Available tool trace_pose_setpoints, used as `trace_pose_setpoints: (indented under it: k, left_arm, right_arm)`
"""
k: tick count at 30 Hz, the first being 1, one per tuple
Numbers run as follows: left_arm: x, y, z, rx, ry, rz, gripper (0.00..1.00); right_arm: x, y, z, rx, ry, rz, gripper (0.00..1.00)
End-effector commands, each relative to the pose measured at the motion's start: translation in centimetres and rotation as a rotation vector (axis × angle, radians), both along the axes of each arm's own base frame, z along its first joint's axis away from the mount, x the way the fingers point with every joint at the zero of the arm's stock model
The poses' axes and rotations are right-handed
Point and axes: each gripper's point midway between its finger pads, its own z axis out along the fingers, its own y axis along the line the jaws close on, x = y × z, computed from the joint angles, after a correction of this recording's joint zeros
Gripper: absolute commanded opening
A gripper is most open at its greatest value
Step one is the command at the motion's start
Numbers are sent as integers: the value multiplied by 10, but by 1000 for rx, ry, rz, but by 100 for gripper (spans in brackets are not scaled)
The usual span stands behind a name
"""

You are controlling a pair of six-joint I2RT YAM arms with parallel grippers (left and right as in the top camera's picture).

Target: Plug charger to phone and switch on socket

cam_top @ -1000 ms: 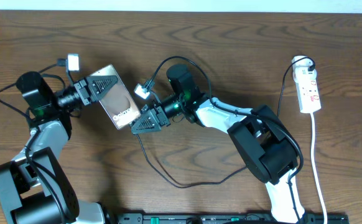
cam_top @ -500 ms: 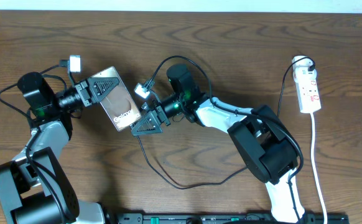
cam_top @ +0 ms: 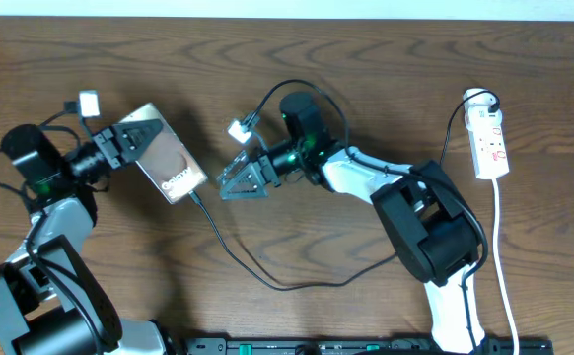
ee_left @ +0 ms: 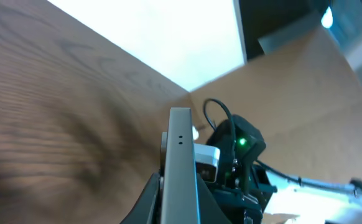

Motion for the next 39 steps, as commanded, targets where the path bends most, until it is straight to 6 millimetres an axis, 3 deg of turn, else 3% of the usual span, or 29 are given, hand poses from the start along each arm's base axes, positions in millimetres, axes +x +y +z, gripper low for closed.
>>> trace_pose_setpoints:
  k: [1,4,9,19,23,30,39]
  left_arm:
    - [4,16,3,-21,44,81,7]
    - [10,30,-8,-38,116,171,8]
    - [14,48,-54,-42,345,346,8]
    - [-19,71,-137,109,733,568,8]
    - [-28,68,-145,151,762,552,8]
    - [-32,69,-149,174,775,553,7]
    - [-38,76,-159,218,821,594,7]
  right_arm:
    - [18,-11,9,1,16,-39,99]
    - [31,-20,8,-14,40,-81,99]
    - [61,-36,4,-60,100,-196,99]
    - [97,-61,-2,-103,154,-345,99]
    - [111,-71,-19,-180,219,-439,99]
    - [116,-100,-43,-361,190,-558,99]
    - [115,-152,-16,-661,51,-755,99]
